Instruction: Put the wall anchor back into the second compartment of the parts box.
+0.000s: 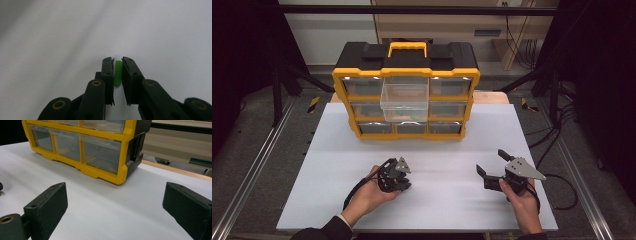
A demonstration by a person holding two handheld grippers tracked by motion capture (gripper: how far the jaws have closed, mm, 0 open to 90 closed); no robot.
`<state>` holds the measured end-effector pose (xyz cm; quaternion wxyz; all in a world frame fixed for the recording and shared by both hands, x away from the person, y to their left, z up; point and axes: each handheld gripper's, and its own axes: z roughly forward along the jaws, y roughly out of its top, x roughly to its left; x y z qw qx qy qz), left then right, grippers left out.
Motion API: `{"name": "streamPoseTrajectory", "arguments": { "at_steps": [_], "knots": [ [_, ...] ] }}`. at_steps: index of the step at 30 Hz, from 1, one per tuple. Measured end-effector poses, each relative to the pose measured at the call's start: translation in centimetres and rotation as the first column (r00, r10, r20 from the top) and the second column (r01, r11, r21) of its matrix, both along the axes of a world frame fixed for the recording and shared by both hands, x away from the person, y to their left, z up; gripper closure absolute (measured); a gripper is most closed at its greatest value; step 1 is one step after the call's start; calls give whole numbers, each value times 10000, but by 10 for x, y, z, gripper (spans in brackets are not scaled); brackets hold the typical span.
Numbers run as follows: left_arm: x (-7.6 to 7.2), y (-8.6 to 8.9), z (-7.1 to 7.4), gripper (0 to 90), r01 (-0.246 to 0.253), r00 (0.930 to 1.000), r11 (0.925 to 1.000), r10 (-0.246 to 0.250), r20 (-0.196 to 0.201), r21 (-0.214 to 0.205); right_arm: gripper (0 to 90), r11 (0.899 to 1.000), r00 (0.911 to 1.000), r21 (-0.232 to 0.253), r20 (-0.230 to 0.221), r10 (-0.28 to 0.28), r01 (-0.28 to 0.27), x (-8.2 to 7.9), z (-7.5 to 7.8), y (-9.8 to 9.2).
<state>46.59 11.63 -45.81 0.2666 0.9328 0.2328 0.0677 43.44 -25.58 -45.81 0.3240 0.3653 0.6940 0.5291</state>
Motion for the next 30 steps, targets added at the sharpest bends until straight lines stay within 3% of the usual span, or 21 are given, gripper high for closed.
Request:
{"name": "streamPoseTrajectory", "arguments": {
  "at_steps": [12,14,30],
  "knots": [
    [-2,3,1,843,-146,9992,9992,160,362,-382,61,10000,10000,32,-21,23,-23,0,0,0],
    [-1,5,3,843,1,9990,9999,7,437,-172,61,10000,10000,-13,36,3,-3,0,0,0],
    [-6,10,11,844,-247,9959,9964,316,846,-813,61,10000,10000,-6,26,-32,32,0,0,0]
  ]
}}
